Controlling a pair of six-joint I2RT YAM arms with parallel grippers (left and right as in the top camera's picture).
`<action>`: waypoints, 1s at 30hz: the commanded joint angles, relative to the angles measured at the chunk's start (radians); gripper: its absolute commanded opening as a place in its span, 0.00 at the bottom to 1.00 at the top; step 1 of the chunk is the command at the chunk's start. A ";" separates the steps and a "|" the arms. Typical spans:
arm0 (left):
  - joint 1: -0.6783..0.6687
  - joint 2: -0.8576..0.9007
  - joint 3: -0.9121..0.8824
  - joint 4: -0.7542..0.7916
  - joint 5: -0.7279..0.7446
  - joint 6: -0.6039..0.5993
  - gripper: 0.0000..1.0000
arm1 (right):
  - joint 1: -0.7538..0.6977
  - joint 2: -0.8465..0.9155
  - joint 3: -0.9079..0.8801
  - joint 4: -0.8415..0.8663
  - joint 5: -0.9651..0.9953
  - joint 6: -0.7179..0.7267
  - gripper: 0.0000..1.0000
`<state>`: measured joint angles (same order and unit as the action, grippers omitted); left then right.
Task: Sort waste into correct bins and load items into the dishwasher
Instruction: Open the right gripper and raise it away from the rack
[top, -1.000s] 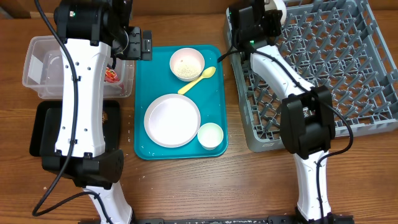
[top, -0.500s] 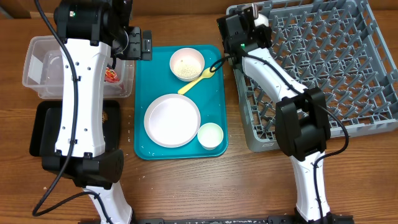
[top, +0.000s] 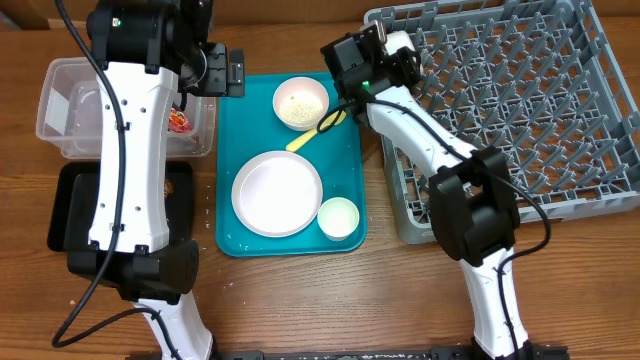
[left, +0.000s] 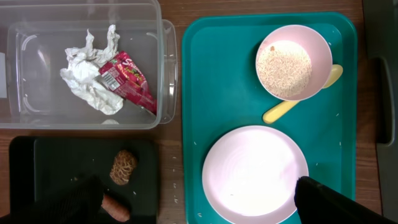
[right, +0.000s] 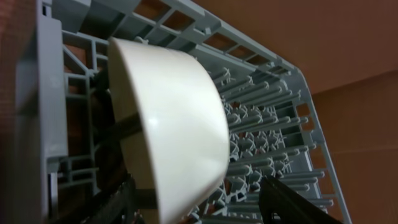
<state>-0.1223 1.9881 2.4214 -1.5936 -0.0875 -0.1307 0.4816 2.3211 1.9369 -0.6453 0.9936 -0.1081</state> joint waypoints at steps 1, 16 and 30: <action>0.004 -0.005 0.002 0.001 -0.009 0.003 1.00 | -0.010 -0.176 0.002 -0.024 -0.058 0.085 0.68; 0.004 -0.005 0.002 0.131 0.041 0.003 1.00 | -0.248 -0.723 0.002 -0.334 -0.637 0.155 0.92; -0.102 0.235 0.002 0.436 0.365 -0.077 0.99 | -0.473 -0.789 0.000 -0.465 -0.921 0.154 0.93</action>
<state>-0.1608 2.0983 2.4260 -1.1778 0.2176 -0.2142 0.0116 1.5223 1.9308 -1.1046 0.1390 0.0406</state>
